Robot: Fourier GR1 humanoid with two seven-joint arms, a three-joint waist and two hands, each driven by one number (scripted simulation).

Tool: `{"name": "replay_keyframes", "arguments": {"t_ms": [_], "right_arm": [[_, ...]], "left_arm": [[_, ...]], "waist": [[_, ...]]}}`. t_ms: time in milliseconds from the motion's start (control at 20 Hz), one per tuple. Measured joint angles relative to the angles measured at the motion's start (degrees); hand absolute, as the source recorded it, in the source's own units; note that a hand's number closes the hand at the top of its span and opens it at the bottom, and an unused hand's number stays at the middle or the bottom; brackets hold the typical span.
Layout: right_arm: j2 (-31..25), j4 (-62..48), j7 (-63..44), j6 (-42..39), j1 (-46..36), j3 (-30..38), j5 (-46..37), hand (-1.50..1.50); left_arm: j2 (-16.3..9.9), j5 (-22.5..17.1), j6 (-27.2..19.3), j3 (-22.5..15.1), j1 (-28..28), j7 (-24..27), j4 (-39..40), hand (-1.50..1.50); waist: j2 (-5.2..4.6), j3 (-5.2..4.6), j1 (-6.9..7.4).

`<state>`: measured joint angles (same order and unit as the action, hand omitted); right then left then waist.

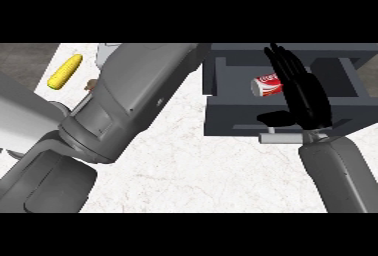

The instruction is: Pick up the can, place it into the drawer and close the drawer

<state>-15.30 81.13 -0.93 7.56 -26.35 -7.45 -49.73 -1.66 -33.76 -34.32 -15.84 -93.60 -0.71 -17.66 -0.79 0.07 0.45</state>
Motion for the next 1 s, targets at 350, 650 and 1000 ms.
{"name": "replay_keyframes", "arguments": {"t_ms": [350,650,1000], "right_arm": [[3.7,-18.2,3.2,9.8,-8.1,0.9,-5.7,-1.50],[4.6,-31.7,4.1,18.4,-16.1,4.3,-8.7,-1.50],[4.4,-45.0,4.2,25.2,-26.6,8.1,-10.7,-1.50]], "left_arm": [[-2.4,1.6,-0.1,0.0,1.3,-1.8,-1.6,-1.50],[-5.9,2.5,1.4,-0.1,4.1,-3.9,-4.8,-1.50],[-9.3,3.3,3.8,-0.8,8.7,-6.1,-10.3,-1.50]], "waist": [[0.22,-0.01,0.92],[0.31,-0.02,2.04],[0.23,-0.05,3.95]]}}
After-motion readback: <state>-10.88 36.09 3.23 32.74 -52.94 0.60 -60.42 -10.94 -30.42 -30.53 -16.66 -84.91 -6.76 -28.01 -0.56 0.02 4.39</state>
